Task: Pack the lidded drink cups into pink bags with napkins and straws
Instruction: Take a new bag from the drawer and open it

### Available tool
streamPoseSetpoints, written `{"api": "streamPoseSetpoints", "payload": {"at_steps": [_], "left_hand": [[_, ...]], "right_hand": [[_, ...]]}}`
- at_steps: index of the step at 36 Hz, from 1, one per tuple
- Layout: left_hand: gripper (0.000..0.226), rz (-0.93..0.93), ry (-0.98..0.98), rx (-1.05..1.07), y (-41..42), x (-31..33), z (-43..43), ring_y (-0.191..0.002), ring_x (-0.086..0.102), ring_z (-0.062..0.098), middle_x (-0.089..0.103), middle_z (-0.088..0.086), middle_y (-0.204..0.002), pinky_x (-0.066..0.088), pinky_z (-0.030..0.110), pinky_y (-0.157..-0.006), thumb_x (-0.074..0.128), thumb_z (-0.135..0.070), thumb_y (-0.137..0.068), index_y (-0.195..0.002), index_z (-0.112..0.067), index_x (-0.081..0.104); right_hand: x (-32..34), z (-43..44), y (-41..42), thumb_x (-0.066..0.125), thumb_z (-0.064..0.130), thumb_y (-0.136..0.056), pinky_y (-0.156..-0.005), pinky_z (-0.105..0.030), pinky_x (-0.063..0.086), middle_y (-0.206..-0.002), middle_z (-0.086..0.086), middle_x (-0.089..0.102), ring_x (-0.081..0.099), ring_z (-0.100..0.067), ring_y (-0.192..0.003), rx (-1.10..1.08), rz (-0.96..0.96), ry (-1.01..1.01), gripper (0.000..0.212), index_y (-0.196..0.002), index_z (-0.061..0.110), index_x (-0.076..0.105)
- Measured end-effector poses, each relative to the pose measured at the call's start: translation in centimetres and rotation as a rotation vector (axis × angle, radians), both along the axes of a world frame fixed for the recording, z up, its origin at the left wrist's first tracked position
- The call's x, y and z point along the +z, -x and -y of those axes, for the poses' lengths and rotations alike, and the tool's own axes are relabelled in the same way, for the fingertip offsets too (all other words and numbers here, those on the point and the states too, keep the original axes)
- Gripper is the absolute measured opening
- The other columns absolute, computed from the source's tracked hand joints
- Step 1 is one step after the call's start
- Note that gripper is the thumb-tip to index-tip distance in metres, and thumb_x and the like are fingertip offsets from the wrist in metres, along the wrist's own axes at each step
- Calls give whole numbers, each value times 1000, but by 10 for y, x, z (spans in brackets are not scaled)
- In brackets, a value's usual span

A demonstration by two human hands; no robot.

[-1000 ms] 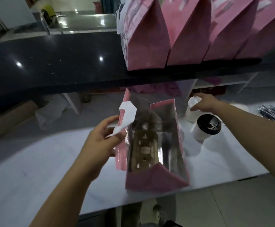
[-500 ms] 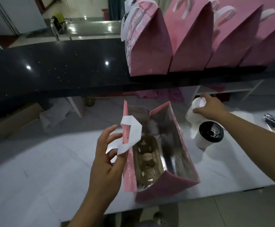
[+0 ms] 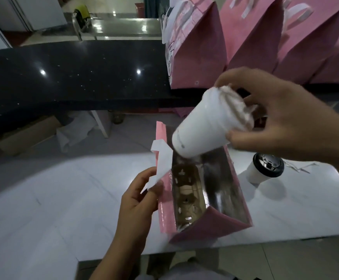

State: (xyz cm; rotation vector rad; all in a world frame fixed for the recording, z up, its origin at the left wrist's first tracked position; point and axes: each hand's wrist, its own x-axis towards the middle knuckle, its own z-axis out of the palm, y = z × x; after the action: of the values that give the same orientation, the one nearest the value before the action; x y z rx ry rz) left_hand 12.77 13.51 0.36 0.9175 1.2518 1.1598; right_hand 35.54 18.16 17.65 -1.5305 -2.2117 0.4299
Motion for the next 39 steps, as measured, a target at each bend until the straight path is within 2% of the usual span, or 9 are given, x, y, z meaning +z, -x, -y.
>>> {"api": "streamPoseSetpoints", "payload": {"at_steps": [6,9,12,17,19,22,27,36,39], "left_hand": [[37,58,-11,4,5,1,3,-102,68,33,73,-2,-112,56,57,-88,58,-7,-97,-103,-40,73],[43,55,-18,24,5,3,5,-98,67,34,75,-3,-103,59,52,-86,54,-2,-97,-103,-39,74],[45,28,-40,58,4,4,6,-91,68,29,75,-6,-94,62,36,-75,57,-3,-96,-96,-44,75],[41,24,-39,79,3,6,7,-79,70,16,74,-16,-80,62,33,-71,59,-5,-96,-96,-43,71],[42,17,-39,84,4,6,8,-79,70,13,74,-17,-84,61,30,-69,59,-5,-95,-94,-45,72],[48,18,-45,82,4,6,10,-87,70,21,75,-11,-98,62,36,-75,59,-6,-95,-91,-51,75],[49,29,-61,80,4,9,11,-87,71,23,76,-6,-101,62,37,-75,60,-6,-94,-90,-52,75],[52,-23,-55,81,4,4,10,-108,66,24,71,-12,-119,61,43,-85,61,-7,-95,-90,-58,72],[52,-23,-63,78,5,2,10,-109,66,24,71,-15,-118,62,39,-82,61,-6,-95,-91,-56,73]], "right_hand": [[-20,-4,17,61,65,-61,-70,-28,40,-112,18,48,58,-15,-82,56,370,110,76,-130,52,35],[-54,-11,30,49,71,-61,-72,-33,50,-124,11,47,59,-20,-89,118,496,108,83,-137,45,28],[-90,-18,38,60,59,-69,-82,-41,55,-128,0,49,57,-24,-104,191,568,78,80,-140,35,31],[-130,-31,45,71,46,-74,-91,-43,51,-139,-6,45,43,-27,-123,220,624,74,83,-144,29,30],[-140,-37,46,72,45,-73,-89,-43,52,-137,-7,45,41,-28,-123,217,636,78,82,-142,27,32],[-151,-44,47,73,43,-74,-91,-44,50,-133,-10,47,43,-30,-120,206,647,89,82,-142,23,33],[-161,-54,49,74,41,-75,-87,-40,48,-130,-12,50,49,-32,-113,189,634,135,81,-142,20,34],[-176,-51,44,68,49,-81,-84,-38,46,-128,-12,51,53,-32,-108,194,637,191,70,-136,18,39],[-178,-50,40,69,50,-81,-87,-39,48,-130,-12,50,53,-33,-109,184,645,214,73,-139,18,38]]}}
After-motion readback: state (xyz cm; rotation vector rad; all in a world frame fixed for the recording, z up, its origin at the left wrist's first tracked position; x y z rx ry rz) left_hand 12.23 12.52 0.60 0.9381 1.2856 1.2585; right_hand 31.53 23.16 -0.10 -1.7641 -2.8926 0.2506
